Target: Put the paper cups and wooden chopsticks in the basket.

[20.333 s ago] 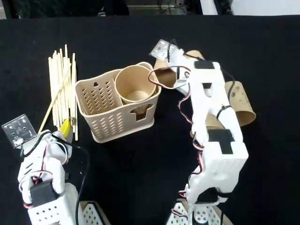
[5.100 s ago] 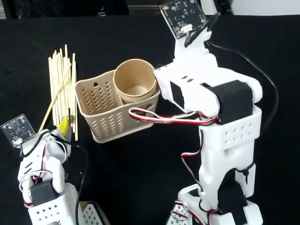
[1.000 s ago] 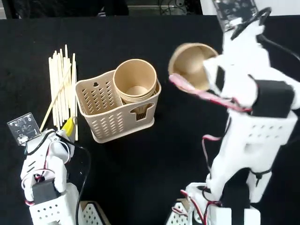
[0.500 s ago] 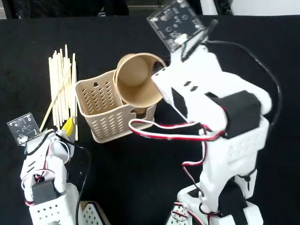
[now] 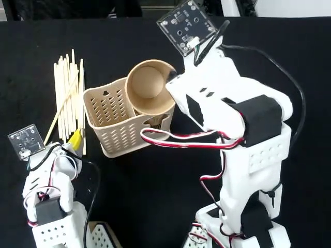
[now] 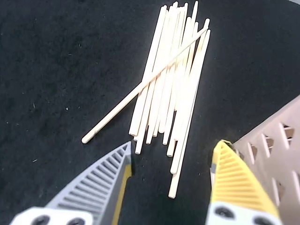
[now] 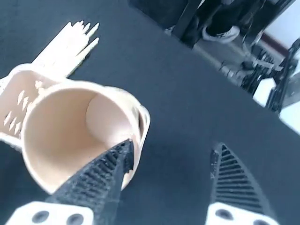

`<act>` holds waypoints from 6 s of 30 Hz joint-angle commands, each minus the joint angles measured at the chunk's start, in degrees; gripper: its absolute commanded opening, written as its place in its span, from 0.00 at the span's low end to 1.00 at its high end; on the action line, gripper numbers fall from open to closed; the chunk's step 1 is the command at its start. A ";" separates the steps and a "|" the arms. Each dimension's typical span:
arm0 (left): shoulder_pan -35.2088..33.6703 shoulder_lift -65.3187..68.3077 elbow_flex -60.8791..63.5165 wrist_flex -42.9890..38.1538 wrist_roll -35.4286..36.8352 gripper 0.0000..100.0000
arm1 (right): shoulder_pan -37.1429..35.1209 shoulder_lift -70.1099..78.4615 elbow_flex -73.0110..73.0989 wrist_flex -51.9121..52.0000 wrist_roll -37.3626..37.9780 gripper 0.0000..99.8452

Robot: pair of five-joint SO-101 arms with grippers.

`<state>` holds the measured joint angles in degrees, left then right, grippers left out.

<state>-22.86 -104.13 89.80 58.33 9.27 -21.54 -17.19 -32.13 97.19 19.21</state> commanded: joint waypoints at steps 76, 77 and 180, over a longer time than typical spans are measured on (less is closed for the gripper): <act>0.13 -0.35 -1.45 0.00 -0.44 0.27 | -6.42 -1.80 13.85 -10.55 7.56 0.02; 0.13 -0.35 -1.45 0.00 -0.44 0.27 | -6.59 -1.80 10.24 -8.70 7.12 0.02; 4.35 136.35 -158.37 41.93 -7.74 0.03 | 34.73 -30.64 106.42 -66.37 -2.73 0.01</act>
<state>-20.04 36.79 -68.35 100.79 -0.84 12.57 -46.90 74.42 31.78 17.01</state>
